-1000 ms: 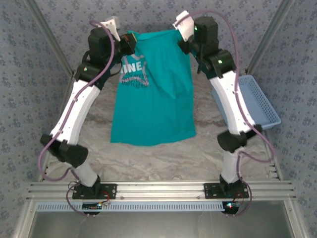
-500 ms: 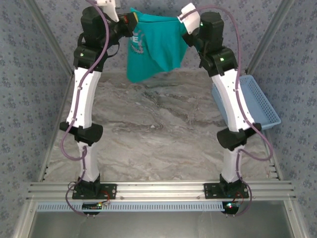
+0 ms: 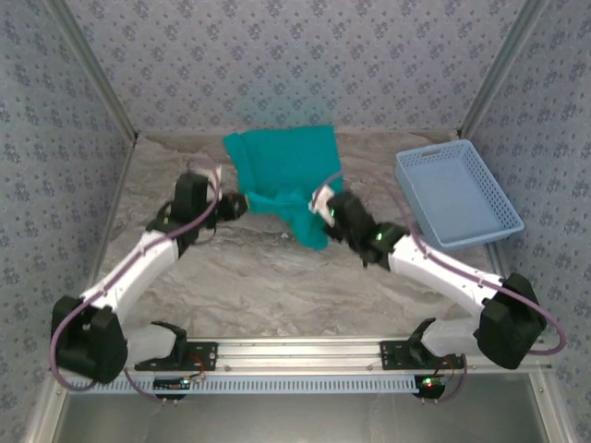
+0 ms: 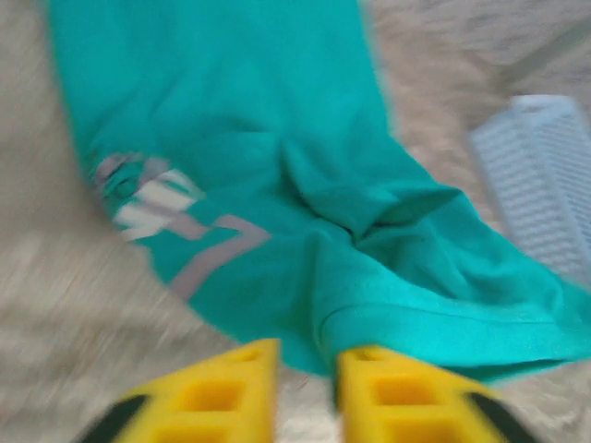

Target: Fold the inside-out t-shirt

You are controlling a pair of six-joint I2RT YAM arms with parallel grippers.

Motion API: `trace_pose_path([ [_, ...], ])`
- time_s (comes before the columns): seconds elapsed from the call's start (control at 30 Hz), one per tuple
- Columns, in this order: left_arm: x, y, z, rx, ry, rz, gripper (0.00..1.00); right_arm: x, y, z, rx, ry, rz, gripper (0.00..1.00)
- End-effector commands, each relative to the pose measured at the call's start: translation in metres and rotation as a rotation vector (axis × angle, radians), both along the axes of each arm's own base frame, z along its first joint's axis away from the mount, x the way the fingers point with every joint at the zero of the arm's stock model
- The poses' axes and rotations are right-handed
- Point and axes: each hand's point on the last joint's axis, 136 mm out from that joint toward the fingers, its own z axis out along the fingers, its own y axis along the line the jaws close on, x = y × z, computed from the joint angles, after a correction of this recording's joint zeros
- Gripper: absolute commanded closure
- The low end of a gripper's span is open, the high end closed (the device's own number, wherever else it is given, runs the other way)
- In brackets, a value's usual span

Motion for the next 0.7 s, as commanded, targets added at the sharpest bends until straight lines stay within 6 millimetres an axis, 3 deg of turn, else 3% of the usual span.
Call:
trace_pose_path([
  [0.0,-0.029,0.022,-0.032,-0.152,0.069,0.170,0.62,-0.044,-0.019,-0.014,0.044,0.010,-0.119,0.60],
  [0.07,-0.063,0.031,-0.054,-0.224,0.147,0.227,0.51,-0.074,-0.012,-0.023,0.044,0.029,-0.041,0.51],
  [0.1,-0.073,0.037,-0.055,-0.231,0.156,0.251,0.46,-0.083,-0.008,-0.020,0.061,0.036,-0.006,0.49],
  [0.17,-0.089,0.049,-0.045,-0.214,0.116,0.277,0.37,-0.093,0.000,-0.014,0.106,0.069,0.074,0.43],
  [0.23,-0.091,0.057,-0.020,-0.202,0.015,0.284,0.31,-0.088,0.012,-0.002,0.167,0.083,0.150,0.37],
  [0.3,-0.084,0.058,0.005,-0.172,-0.099,0.247,0.30,-0.069,0.021,0.012,0.256,0.085,0.173,0.36],
  [0.43,-0.058,0.052,0.014,-0.069,-0.074,0.223,0.27,-0.019,0.036,0.027,0.416,0.170,0.159,0.35],
  [0.53,-0.034,0.042,0.006,0.015,0.013,0.179,0.27,0.008,0.056,0.012,0.400,0.226,0.137,0.35],
  [0.67,-0.006,0.015,-0.017,0.059,0.123,0.063,0.28,0.030,0.080,-0.029,0.374,0.324,0.069,0.34],
])
